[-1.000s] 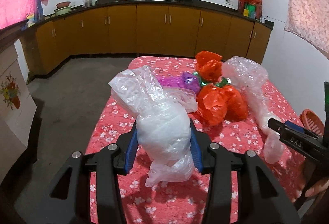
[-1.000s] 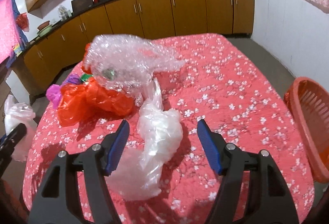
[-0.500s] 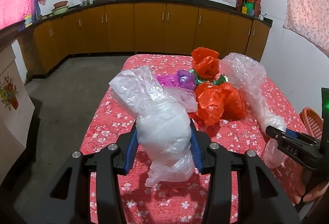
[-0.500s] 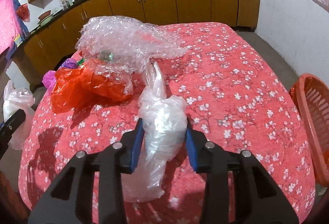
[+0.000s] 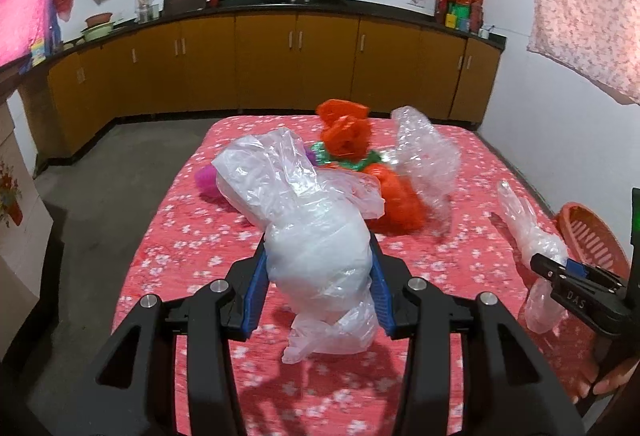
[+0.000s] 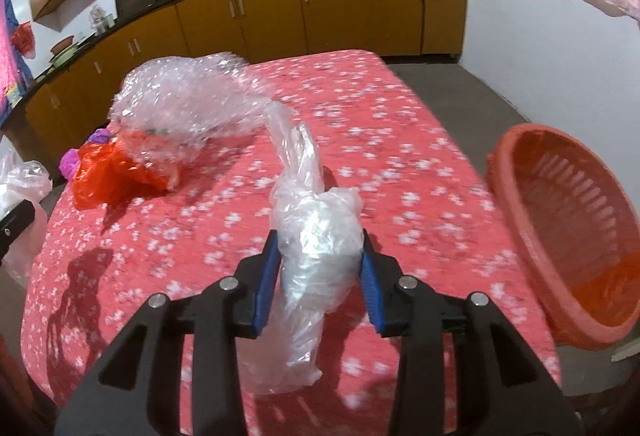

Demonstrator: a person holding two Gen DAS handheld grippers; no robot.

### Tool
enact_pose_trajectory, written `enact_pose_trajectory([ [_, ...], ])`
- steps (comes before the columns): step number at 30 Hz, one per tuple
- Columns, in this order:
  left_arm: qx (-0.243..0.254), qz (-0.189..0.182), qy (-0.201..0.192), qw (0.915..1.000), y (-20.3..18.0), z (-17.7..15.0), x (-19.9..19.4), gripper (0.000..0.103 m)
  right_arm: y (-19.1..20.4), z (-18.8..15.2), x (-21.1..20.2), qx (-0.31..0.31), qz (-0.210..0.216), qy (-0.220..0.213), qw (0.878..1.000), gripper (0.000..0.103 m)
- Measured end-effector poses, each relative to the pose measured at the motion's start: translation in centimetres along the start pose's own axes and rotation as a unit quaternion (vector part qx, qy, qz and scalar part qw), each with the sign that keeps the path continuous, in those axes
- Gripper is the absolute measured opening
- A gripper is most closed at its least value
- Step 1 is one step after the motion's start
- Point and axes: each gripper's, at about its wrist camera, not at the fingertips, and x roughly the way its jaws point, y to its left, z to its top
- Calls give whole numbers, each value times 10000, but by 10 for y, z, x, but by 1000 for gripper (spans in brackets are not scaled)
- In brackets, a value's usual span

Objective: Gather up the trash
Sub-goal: 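Grasp another white plastic bag with the right tool while the left tool holds its bag, then carry both white bags over the orange basket with both tools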

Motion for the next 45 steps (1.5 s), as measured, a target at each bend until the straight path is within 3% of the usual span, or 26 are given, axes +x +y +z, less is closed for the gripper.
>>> enact_pose_trajectory([
  [22,588,-914,-140,9940,-95,2,-7,45,-84,-3,-66,167,-733,-543,9957,38],
  [45,1233,-1673,-18,9782,-205,-2,2,45,-179,-21,-80,676,-1430,-592,9856,38],
])
